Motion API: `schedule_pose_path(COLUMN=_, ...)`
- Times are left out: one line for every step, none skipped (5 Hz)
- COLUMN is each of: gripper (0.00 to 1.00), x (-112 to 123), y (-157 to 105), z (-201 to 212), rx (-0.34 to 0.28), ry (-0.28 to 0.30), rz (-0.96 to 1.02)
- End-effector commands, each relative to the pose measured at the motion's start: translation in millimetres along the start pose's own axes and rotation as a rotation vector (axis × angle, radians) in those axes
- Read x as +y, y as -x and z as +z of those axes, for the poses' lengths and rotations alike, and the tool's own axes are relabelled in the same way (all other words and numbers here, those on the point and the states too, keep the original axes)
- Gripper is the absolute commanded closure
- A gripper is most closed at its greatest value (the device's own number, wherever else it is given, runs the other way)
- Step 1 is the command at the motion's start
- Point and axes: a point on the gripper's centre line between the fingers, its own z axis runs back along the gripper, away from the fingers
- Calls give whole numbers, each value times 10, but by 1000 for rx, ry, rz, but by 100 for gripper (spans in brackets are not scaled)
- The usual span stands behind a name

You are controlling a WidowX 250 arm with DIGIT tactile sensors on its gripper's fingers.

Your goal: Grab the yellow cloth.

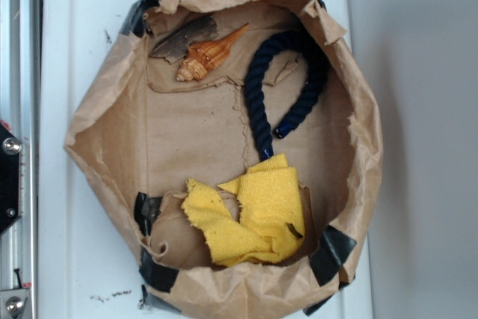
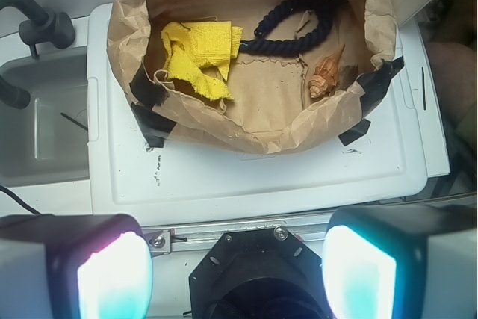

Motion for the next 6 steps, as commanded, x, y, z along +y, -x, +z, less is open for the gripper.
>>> schedule_pose_path(gripper=0, x=0, y=0, z=0, rx=0, ry=0, rz=0)
schedule_pose_path(gripper=0, x=-186, y=-390, z=-71, rx=-9, ry=9, rz=55)
schedule_pose_path(gripper=0, x=-245, y=-693, z=-219, rx=-15, ry=-1, rz=102)
schedule_pose_path(gripper=0, x=-178, y=-967, z=-444, rx=-38, ry=17, rz=71)
schedule_pose_path(gripper=0, x=-49, y=-1232, z=-799, rx=-82, ry=9, rz=12)
schedule_pose_path(gripper=0, x=166, y=-1421, z=-1065, rx=-60, ry=-13, rz=46)
